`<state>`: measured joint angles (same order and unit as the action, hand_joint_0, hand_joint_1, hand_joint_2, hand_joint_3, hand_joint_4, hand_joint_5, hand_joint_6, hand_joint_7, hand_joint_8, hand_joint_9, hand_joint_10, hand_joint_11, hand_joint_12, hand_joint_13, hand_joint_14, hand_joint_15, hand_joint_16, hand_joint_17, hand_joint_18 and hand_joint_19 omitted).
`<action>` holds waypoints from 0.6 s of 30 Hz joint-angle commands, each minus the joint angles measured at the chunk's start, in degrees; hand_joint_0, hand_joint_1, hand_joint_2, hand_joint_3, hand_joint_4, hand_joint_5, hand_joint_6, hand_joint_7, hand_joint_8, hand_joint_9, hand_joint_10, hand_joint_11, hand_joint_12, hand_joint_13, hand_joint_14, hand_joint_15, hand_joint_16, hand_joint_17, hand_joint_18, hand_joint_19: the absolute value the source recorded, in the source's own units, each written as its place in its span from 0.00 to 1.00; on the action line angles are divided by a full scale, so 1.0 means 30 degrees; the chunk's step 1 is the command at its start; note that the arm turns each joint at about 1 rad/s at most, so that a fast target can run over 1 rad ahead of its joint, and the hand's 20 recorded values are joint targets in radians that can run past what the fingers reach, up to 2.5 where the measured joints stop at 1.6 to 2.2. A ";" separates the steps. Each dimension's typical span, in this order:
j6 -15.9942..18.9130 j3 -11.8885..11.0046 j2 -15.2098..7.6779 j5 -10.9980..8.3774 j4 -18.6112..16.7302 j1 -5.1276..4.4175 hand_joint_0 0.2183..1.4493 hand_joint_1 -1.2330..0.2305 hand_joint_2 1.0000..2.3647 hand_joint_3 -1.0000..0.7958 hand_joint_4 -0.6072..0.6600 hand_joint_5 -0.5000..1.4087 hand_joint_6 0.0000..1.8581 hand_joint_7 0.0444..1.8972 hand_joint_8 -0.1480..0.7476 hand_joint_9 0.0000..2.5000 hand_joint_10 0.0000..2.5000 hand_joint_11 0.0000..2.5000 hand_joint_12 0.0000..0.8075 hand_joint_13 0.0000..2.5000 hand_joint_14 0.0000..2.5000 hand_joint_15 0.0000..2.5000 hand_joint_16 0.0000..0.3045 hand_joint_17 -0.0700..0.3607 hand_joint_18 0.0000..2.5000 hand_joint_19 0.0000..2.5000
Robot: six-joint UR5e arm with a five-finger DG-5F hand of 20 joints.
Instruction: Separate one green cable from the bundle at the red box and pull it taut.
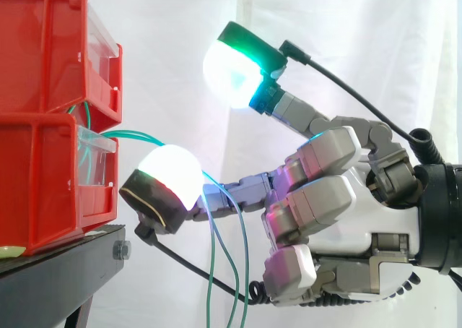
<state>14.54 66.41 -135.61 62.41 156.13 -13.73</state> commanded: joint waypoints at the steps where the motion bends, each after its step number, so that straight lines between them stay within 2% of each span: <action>1: -0.0101 -0.0047 0.0000 -0.0001 0.0544 0.0006 0.19 0.57 0.00 0.28 0.68 0.31 0.27 0.63 0.52 0.75 0.01 0.23 0.54 0.68 0.01 0.37 0.29 0.62 0.67 0.17; 4: -0.0511 -0.0047 0.0000 -0.0060 0.0691 0.0006 0.19 0.56 0.00 0.28 0.68 0.31 0.27 0.63 0.52 0.75 0.01 0.23 0.55 0.68 0.01 0.37 0.29 0.63 0.67 0.18; 5: -0.0687 -0.0047 0.0000 -0.0470 0.0867 0.0006 0.19 0.56 0.00 0.28 0.68 0.31 0.27 0.62 0.51 0.75 0.01 0.23 0.55 0.68 0.01 0.37 0.29 0.63 0.67 0.17; 9: -0.0716 -0.0047 0.0000 -0.0968 0.1540 0.0006 0.19 0.56 0.00 0.28 0.68 0.31 0.27 0.63 0.52 0.75 0.01 0.22 0.55 0.68 0.01 0.37 0.29 0.63 0.66 0.18; 18: -0.0628 -0.0105 -0.0029 -0.1085 0.2156 0.0035 0.19 0.56 0.00 0.28 0.67 0.31 0.27 0.62 0.52 0.75 0.01 0.23 0.55 0.68 0.01 0.37 0.29 0.63 0.66 0.18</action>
<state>12.16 66.21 -135.69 59.19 161.94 -13.71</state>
